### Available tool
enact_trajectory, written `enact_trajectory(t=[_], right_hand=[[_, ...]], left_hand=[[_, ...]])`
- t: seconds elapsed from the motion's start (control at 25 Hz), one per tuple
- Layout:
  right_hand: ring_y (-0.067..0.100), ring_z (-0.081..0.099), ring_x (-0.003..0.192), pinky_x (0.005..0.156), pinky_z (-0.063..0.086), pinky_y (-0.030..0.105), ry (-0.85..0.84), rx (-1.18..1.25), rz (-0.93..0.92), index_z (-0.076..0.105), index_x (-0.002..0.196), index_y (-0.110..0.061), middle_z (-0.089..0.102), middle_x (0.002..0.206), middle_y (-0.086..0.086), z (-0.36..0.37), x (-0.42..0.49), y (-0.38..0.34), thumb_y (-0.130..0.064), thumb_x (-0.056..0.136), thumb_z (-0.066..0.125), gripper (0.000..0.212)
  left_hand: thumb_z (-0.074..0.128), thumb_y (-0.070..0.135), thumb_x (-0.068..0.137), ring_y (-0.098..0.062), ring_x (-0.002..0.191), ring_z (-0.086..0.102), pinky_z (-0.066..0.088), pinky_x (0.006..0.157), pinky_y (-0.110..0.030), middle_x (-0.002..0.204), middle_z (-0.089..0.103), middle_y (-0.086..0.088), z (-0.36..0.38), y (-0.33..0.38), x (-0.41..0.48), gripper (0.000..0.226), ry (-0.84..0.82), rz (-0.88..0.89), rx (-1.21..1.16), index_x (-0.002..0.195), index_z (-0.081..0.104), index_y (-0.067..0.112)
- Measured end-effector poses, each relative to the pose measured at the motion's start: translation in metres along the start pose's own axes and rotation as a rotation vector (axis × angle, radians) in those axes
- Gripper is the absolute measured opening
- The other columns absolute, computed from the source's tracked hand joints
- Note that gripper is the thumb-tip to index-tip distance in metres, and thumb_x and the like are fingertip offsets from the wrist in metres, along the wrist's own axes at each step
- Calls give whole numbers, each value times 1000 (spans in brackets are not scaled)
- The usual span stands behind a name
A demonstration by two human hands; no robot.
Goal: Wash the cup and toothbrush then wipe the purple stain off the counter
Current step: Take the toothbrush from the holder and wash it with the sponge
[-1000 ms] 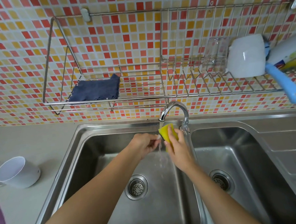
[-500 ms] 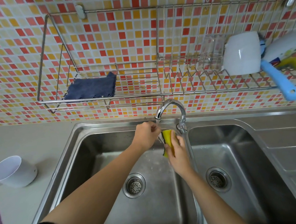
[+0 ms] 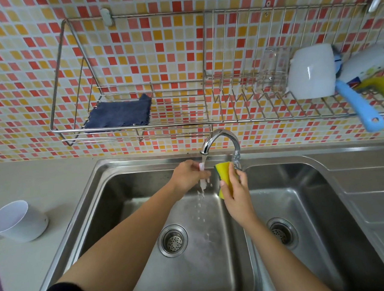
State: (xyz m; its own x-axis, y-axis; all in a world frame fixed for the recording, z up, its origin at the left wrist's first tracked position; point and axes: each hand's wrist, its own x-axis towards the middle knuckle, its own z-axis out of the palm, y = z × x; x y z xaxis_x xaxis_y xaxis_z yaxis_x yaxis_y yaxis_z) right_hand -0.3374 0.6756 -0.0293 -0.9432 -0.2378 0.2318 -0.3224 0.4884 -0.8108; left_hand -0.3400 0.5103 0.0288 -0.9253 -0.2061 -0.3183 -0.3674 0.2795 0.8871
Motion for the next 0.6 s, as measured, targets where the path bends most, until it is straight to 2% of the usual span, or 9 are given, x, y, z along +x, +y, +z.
enact_trajectory(t=[0.04, 0.12, 0.24, 0.32, 0.44, 0.52, 0.6], right_hand=[[20, 44, 118, 97, 37, 27, 18, -4, -8, 13, 147, -21, 31, 133, 10, 0, 2, 1, -25, 96, 44, 61], [20, 42, 121, 97, 37, 28, 21, -29, -41, 12, 148, -22, 30, 135, 9, -1, 3, 2, -27, 96, 44, 61], [16, 42, 117, 93, 38, 25, -9, -80, -79, 10, 148, -26, 27, 138, 7, 1, 6, -1, -33, 96, 43, 62], [18, 44, 116, 92, 41, 28, -4, -97, -88, 9, 148, -25, 27, 138, 7, 3, 9, -3, -33, 96, 43, 63], [24, 43, 121, 96, 44, 36, 13, -117, -62, 7, 148, -24, 26, 140, 9, 5, 14, -3, -35, 95, 41, 63], [25, 42, 122, 98, 43, 36, 6, -135, -53, 8, 148, -23, 25, 140, 9, 5, 17, -3, -34, 96, 41, 63], [23, 40, 122, 97, 39, 30, -22, -172, -82, 11, 149, -20, 26, 141, 11, 5, 16, -7, -31, 96, 42, 62]], left_hand=[[72, 21, 79, -25, 92, 67, 51, 83, -37, 89, 71, -6, -1, 1, 0, 16, -4, 12, 9, 90, 64, 12], [64, 22, 88, -20, 87, 64, 50, 78, -33, 88, 68, -2, -1, 2, -2, 9, -4, 56, 58, 93, 66, 15], [48, 37, 96, -12, 66, 53, 44, 59, -21, 77, 56, 2, 0, 5, -10, 18, -60, 70, 92, 96, 56, 21], [42, 31, 99, -12, 58, 45, 41, 53, -21, 69, 48, 0, 1, 5, -15, 19, -123, 39, 39, 92, 54, 19], [41, 5, 97, -12, 59, 41, 35, 57, -21, 69, 46, -4, 0, 2, -20, 13, -224, -30, -129, 92, 53, 8], [43, 1, 95, -13, 61, 42, 34, 60, -23, 70, 49, -5, -2, -1, -20, 12, -217, -44, -222, 92, 55, 5], [43, 3, 96, -13, 64, 46, 40, 62, -22, 72, 53, -5, -3, -2, -20, 15, -163, -65, -346, 91, 57, 3]])
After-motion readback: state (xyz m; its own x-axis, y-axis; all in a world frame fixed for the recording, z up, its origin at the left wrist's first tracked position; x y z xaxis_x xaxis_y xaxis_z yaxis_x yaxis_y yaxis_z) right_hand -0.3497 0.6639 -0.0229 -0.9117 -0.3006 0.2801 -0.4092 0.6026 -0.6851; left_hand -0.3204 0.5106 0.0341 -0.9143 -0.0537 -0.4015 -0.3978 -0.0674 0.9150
